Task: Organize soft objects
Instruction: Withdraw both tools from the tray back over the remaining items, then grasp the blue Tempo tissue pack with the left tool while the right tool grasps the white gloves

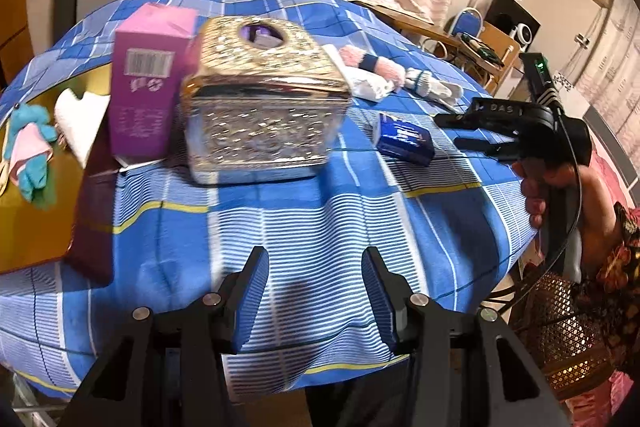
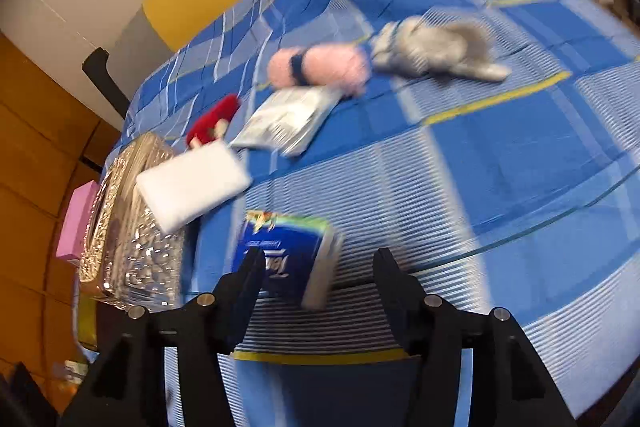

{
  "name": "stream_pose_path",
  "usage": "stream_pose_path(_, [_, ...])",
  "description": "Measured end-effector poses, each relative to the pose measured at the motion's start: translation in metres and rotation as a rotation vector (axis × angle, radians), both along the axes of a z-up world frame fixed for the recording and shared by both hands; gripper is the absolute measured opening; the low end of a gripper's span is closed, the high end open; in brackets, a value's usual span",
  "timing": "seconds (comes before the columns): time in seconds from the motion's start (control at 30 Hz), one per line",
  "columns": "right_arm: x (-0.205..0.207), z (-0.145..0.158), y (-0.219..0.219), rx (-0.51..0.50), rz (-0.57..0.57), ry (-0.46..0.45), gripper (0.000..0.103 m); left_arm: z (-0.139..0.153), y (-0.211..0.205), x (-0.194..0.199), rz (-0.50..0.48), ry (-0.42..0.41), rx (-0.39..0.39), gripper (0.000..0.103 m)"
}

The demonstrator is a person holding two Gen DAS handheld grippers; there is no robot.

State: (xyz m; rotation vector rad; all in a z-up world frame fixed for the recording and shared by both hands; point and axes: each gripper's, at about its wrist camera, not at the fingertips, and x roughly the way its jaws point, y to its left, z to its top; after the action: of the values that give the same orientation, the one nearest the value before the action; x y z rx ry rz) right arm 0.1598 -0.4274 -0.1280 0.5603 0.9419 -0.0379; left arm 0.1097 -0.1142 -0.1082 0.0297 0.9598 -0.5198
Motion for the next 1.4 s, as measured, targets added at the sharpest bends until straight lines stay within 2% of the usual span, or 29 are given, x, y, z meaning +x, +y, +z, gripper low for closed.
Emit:
stream_pose_path(0.07, [0.001,0.013,-0.019,-0.116,-0.026,-0.038,0.061,-0.002,-0.005,0.001,-0.007,0.011,0.0,0.049])
stream_pose_path(0.17, [0.02,0.032,-0.045,-0.323,-0.066,-0.083,0.074,-0.007,-0.013,0.005,-0.015,0.039,0.003,0.049])
stream_pose_path(0.23, [0.043,0.036,-0.06,-0.441,-0.071,-0.08,0.075,-0.007,-0.019,0.007,-0.022,0.046,0.002,0.049])
stream_pose_path(0.37, [0.093,0.027,-0.075,-0.503,-0.02,-0.027,0.076,-0.003,-0.026,0.011,-0.025,0.035,0.007,0.049])
stream_pose_path(0.5, [0.135,0.004,-0.069,-0.562,0.067,0.032,0.076,-0.001,-0.03,0.02,-0.014,0.044,0.005,0.049])
stream_pose_path(0.57, [0.147,-0.01,-0.07,-0.546,0.098,0.071,0.073,0.001,-0.033,0.023,-0.01,0.046,0.006,0.049])
stream_pose_path(0.63, [0.15,-0.02,-0.073,-0.505,0.112,0.088,0.063,0.002,-0.035,0.024,-0.015,0.048,0.001,0.049])
stream_pose_path(0.67, [0.15,-0.024,-0.074,-0.483,0.116,0.096,0.054,0.002,-0.038,0.025,-0.02,0.051,-0.004,0.049])
stream_pose_path(0.73, [0.144,-0.026,-0.076,-0.446,0.122,0.081,0.044,0.002,-0.045,0.029,-0.03,0.054,-0.012,0.049])
stream_pose_path(0.77, [0.138,-0.024,-0.076,-0.43,0.118,0.071,0.042,0.003,-0.049,0.03,-0.035,0.056,-0.017,0.049])
stream_pose_path(1.0, [0.072,-0.002,-0.072,-0.294,0.063,0.05,0.041,0.006,-0.09,0.042,-0.088,0.11,-0.081,0.049])
stream_pose_path(1.17, [0.028,0.003,-0.056,-0.169,0.084,-0.021,0.041,-0.001,-0.129,0.055,-0.107,0.2,-0.105,0.06])
stream_pose_path(1.27, [0.02,0.003,-0.053,-0.144,0.07,-0.019,0.041,-0.007,-0.148,0.071,-0.06,0.262,-0.127,0.065])
stream_pose_path(1.4, [0.019,0.009,-0.058,-0.134,0.058,-0.061,0.041,-0.021,-0.161,0.1,0.059,0.384,-0.195,0.07])
